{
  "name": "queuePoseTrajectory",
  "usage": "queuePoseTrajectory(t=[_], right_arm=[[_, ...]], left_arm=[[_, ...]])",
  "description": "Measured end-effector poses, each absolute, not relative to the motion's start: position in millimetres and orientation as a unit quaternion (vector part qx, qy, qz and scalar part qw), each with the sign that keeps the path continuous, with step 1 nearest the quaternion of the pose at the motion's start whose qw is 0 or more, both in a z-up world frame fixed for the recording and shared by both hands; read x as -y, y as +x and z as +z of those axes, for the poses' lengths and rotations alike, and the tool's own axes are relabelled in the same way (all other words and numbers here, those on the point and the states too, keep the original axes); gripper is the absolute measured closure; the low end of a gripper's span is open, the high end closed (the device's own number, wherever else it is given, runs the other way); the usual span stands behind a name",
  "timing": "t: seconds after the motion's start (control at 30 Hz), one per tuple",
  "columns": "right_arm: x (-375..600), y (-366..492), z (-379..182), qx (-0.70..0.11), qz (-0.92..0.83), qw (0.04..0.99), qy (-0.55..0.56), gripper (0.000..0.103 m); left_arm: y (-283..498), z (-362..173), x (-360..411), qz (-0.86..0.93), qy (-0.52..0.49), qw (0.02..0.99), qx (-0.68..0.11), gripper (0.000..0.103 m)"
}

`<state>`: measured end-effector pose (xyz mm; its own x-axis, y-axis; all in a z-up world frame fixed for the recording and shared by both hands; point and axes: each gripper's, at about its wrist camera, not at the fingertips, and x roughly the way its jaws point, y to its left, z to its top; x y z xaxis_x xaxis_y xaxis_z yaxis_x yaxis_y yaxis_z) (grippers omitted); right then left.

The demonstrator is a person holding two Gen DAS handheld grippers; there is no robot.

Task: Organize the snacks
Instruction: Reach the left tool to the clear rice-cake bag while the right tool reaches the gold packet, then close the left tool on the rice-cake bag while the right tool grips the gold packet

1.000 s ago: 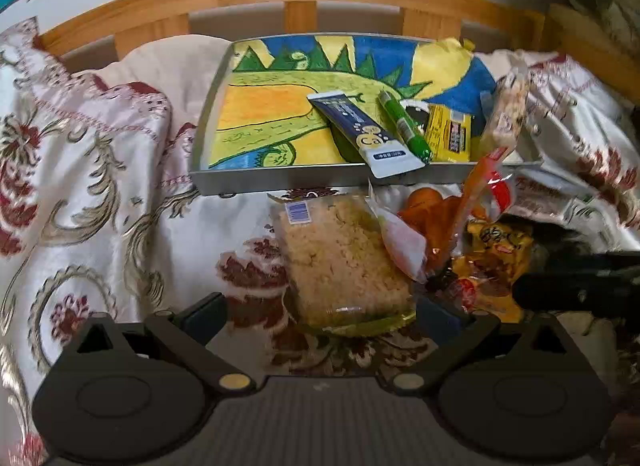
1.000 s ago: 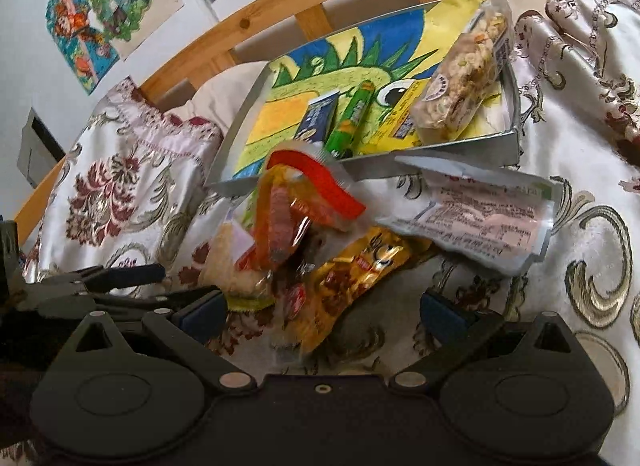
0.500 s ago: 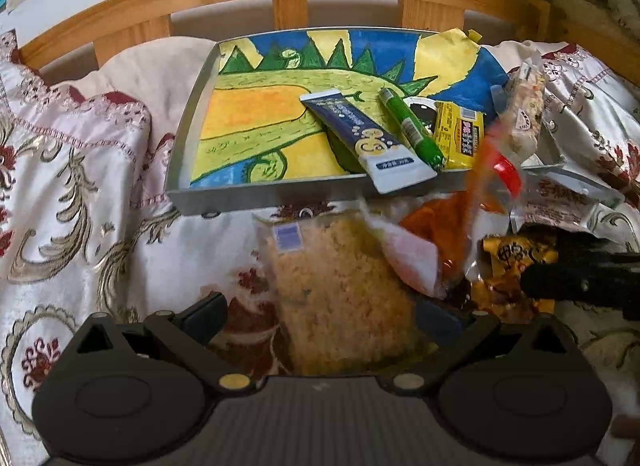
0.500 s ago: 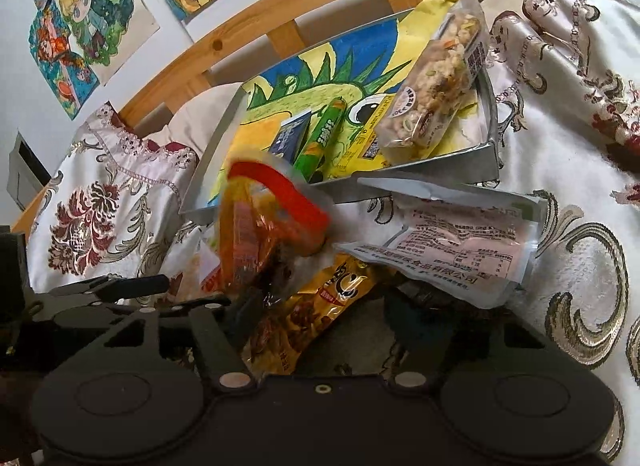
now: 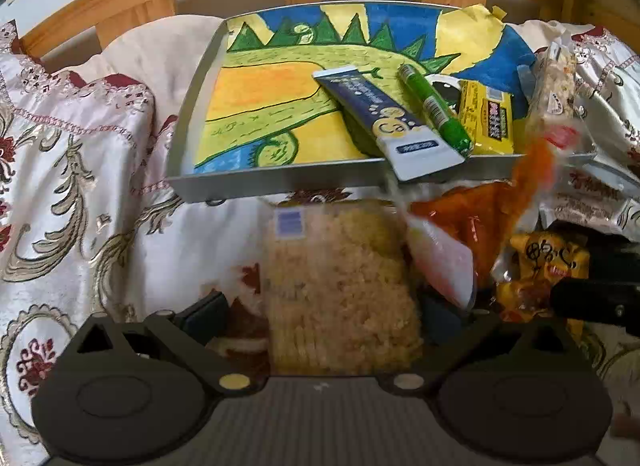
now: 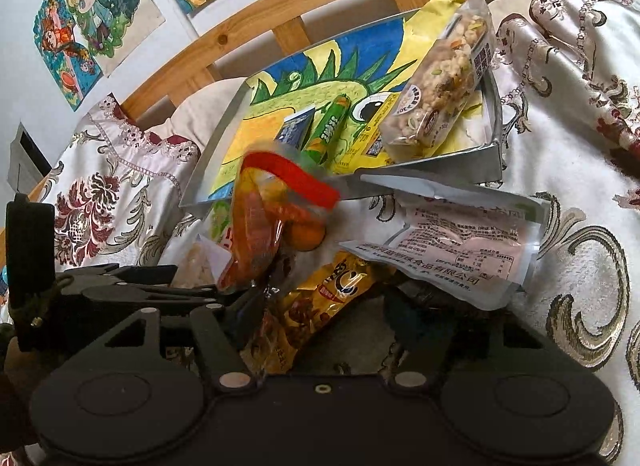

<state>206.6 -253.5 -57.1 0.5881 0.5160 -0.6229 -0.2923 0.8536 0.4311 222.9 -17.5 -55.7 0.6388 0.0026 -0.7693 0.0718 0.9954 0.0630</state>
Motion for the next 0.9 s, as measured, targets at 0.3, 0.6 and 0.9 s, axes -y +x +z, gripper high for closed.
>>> queuePoseTrajectory(t=[0.3,0.6,0.9], right_arm=[[254.4,208.5,-61.6,-0.404,0.236,0.869,0.162,0.068],[249.3,209.0,-63.3,-0.405,0.249,0.866,0.157,0.062],[246.0,214.0,-65.9,-0.411,0.241,0.864,0.162,0.078]], left_arm=[[205.0,-50.0,9.6,-0.024,0.041,0.91,-0.411,0.025],[212.6,-50.2,9.2,-0.014,0.063,0.913,-0.403,0.017],[213.6,-53.9,2.1,-0.009,0.038,0.912,-0.408,0.018]])
